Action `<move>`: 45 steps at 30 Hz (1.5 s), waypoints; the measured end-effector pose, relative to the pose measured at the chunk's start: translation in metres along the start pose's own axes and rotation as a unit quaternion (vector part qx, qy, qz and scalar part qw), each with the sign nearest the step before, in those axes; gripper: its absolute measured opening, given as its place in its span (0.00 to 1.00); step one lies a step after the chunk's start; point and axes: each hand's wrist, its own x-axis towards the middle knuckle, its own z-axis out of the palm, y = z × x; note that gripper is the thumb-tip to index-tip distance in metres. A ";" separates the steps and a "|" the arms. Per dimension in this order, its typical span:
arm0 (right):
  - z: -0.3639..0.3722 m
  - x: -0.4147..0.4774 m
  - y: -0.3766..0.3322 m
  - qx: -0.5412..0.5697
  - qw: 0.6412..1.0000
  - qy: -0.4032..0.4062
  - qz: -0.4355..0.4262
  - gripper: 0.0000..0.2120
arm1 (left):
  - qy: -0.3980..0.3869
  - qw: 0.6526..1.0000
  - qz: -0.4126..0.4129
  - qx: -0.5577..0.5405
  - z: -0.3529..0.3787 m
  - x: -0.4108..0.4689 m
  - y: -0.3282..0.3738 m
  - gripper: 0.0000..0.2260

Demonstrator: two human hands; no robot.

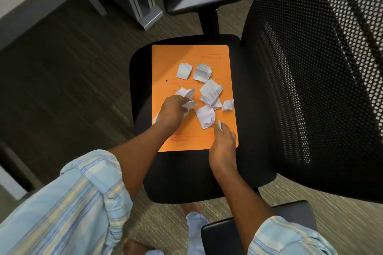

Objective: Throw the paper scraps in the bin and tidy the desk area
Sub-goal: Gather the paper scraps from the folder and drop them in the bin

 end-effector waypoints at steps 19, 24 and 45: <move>-0.006 -0.002 -0.054 0.054 0.997 0.039 -0.032 0.22 | 0.107 0.988 0.050 -0.095 -0.027 -0.068 -0.025 0.12; 0.002 -0.020 -0.081 0.056 0.995 0.011 -0.077 0.20 | 0.137 0.980 0.036 -0.140 -0.038 -0.100 -0.045 0.11; 0.099 -0.180 -0.176 0.035 0.960 -0.108 -0.255 0.24 | 0.321 0.917 -0.145 -0.188 -0.078 -0.279 -0.222 0.15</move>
